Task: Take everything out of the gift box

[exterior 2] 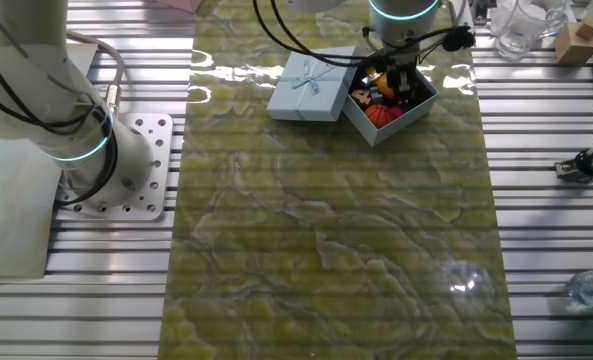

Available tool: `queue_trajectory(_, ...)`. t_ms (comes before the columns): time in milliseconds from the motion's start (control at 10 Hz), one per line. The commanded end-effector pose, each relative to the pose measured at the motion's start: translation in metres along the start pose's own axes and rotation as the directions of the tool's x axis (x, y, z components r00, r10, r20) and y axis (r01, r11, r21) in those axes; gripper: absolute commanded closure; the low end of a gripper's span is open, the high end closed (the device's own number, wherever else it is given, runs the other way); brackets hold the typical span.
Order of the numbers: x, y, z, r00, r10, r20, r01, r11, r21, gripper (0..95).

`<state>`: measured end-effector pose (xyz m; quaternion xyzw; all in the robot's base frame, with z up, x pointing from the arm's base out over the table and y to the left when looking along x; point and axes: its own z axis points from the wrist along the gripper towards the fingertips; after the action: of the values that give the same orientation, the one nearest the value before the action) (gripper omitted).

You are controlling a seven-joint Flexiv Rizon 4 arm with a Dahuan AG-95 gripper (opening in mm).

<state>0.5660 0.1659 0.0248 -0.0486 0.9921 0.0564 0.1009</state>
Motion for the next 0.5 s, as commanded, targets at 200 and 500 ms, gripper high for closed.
queue_trajectory(200,0.0037,-0.001,-0.0032,1.0,-0.001,-0.019,0.001,1.0,0.01,76.0)
queue_trajectory(500,0.0063,0.0008,-0.0086,0.999,0.003,-0.033,-0.002,1.0,0.014,95.0)
